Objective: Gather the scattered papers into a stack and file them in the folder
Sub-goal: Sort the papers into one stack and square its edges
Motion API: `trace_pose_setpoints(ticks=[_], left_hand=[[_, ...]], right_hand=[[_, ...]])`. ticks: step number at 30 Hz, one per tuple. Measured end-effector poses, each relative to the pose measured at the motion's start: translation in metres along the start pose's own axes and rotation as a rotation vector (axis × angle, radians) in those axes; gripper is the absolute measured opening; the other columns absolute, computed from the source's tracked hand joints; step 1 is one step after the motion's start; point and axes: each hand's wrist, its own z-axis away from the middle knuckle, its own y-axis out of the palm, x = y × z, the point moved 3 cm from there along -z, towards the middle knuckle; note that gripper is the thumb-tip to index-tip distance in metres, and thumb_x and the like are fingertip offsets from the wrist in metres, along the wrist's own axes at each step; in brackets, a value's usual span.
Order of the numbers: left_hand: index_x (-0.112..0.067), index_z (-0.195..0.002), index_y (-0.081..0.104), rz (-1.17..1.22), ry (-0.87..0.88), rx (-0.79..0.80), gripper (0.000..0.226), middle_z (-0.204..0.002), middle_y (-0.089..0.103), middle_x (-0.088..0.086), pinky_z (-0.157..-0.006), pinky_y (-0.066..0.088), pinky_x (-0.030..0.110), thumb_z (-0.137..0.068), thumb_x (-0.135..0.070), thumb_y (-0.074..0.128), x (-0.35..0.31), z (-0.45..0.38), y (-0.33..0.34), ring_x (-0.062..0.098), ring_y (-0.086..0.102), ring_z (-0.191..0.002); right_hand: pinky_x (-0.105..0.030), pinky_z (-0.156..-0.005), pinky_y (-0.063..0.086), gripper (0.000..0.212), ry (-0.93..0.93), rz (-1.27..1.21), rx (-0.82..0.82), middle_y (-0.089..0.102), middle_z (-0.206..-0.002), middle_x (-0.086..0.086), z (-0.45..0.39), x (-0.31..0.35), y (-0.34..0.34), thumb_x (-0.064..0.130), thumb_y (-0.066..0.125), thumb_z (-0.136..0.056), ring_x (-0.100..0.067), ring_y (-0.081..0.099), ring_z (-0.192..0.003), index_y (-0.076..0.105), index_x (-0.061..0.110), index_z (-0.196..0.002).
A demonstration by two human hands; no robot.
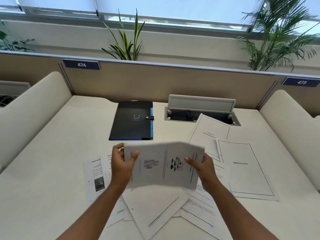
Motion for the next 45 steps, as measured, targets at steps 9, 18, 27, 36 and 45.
trace_pose_setpoints(ticks=[9,18,27,36,45], left_hand=[[-0.022,-0.105,0.054,-0.092,0.131,-0.031,0.014,-0.098,0.063,-0.001,-0.069,0.060,0.027,-0.094,-0.019,0.062,-0.003,0.007,0.008,0.017,0.064,-0.093],[-0.025,-0.112,0.053,-0.076,0.023,0.003,0.031,-0.108,0.061,-0.006,-0.082,0.058,0.030,-0.088,-0.018,0.070,0.020,0.016,0.010,0.015,0.062,-0.104],[-0.034,-0.110,0.052,-0.380,0.046,0.075,0.031,-0.102,0.066,-0.007,-0.064,0.053,0.019,-0.090,-0.018,0.070,0.012,-0.015,0.006,0.023,0.066,-0.099],[-0.031,-0.145,0.037,-1.057,0.423,0.236,0.085,-0.150,0.045,0.001,-0.116,0.032,0.051,-0.073,-0.039,0.082,-0.047,-0.046,0.031,0.029,0.037,-0.141],[-0.031,-0.078,0.051,-1.315,0.336,0.330,0.017,-0.083,0.069,-0.007,-0.049,0.045,0.020,-0.095,-0.034,0.052,-0.043,-0.060,0.033,0.010,0.057,-0.057]], right_hand=[[-0.028,-0.066,0.061,0.026,-0.095,-0.025,-0.171,0.079,-0.090,0.001,0.005,-0.003,0.003,0.014,0.088,-0.077,-0.014,0.074,-0.081,0.073,0.022,-0.096],[-0.025,-0.071,0.062,0.029,-0.170,0.054,-0.131,0.076,-0.100,0.007,0.010,-0.007,0.009,0.016,0.084,-0.084,-0.012,0.073,-0.095,0.069,0.032,-0.104],[-0.028,-0.071,0.058,0.012,-0.085,0.230,-0.158,0.075,-0.098,0.006,-0.011,-0.006,0.003,0.021,0.071,-0.096,-0.020,0.072,-0.093,0.069,0.033,-0.098],[-0.017,-0.068,0.054,0.013,-0.143,0.474,0.114,0.072,-0.098,0.014,-0.040,0.035,0.006,0.018,0.065,-0.099,-0.009,0.070,-0.090,0.069,0.028,-0.108],[-0.031,-0.098,0.049,0.039,-0.293,0.591,0.010,0.068,-0.126,0.007,-0.060,0.047,-0.005,0.028,0.071,-0.096,-0.010,0.061,-0.117,0.063,0.019,-0.132]])
